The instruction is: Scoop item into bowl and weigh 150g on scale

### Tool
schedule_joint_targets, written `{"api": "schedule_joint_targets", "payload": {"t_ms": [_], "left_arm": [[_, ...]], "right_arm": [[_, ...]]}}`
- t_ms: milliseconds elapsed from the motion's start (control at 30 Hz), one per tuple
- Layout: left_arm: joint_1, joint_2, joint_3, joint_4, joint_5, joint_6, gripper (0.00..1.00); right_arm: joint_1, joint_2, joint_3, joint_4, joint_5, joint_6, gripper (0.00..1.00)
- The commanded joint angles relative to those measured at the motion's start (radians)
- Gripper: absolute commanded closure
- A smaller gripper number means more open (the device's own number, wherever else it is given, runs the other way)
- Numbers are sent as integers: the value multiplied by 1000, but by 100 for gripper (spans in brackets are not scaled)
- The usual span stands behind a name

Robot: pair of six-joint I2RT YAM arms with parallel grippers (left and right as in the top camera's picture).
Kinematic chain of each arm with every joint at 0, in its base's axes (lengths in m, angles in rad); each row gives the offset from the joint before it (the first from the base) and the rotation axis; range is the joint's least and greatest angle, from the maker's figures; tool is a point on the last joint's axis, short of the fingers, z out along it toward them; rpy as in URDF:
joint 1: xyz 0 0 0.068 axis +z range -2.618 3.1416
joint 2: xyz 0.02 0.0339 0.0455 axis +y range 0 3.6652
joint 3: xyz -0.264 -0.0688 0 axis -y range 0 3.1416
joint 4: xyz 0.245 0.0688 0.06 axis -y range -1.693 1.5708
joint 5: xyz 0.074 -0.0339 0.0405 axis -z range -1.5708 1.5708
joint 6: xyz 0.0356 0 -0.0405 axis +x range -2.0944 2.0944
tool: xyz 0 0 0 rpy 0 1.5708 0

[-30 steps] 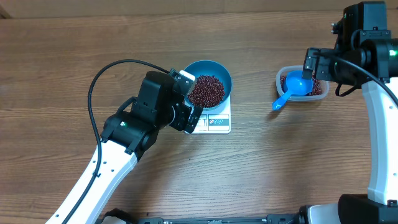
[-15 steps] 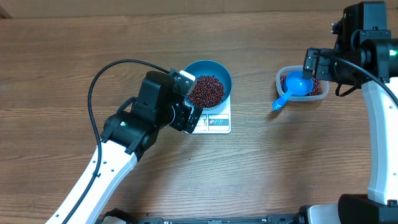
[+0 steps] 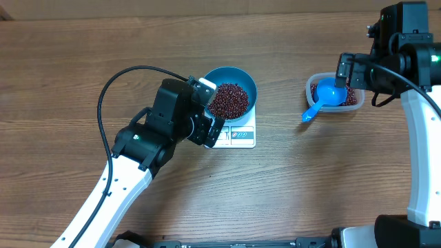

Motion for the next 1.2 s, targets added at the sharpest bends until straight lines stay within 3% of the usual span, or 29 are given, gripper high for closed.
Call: {"api": "schedule_joint_targets", "payload": {"t_ms": [0,867,1167], "left_arm": [[5,0,0,-3,3,16,0],[5,1,-1,-13,3,16,1],[5,-7,-5,-116,-18,31,1]], "right_arm": [[1,-18,20,5,5,-19,0],[1,-18,20,5,5,-19,0],[1,-18,20,5,5,-19,0]]}}
